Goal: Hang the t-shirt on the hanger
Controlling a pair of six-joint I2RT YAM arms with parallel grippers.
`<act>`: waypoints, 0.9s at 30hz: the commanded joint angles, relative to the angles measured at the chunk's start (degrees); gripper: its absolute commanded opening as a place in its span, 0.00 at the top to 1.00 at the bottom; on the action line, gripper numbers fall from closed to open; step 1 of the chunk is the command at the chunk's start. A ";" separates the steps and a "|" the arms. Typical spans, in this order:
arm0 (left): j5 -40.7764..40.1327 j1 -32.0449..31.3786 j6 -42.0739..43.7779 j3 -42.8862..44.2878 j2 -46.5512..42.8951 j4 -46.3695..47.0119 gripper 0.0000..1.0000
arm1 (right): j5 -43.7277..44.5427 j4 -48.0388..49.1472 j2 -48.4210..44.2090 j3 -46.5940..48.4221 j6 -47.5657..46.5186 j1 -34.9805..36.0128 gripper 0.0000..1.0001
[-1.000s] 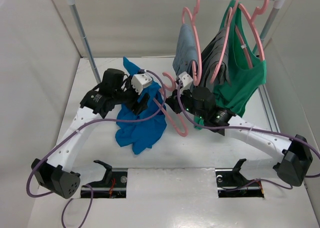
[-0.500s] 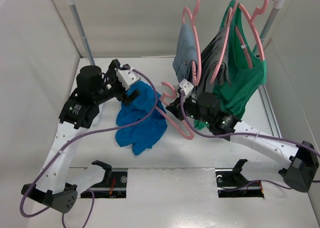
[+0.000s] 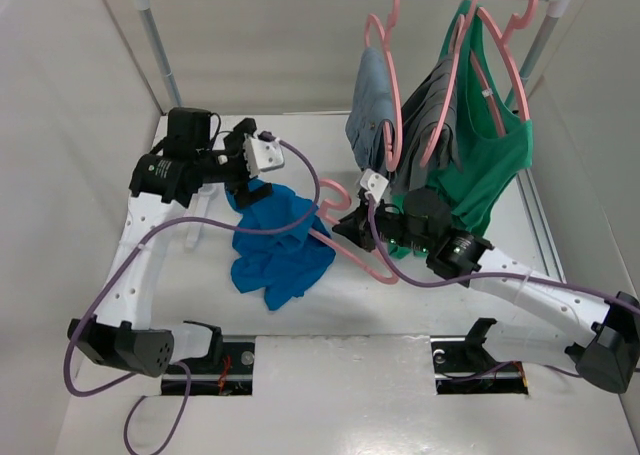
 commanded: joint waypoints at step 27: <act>3.75 -10.89 10.32 -18.53 -1.92 9.97 0.16 | -5.42 3.65 2.94 4.80 -1.51 0.40 1.00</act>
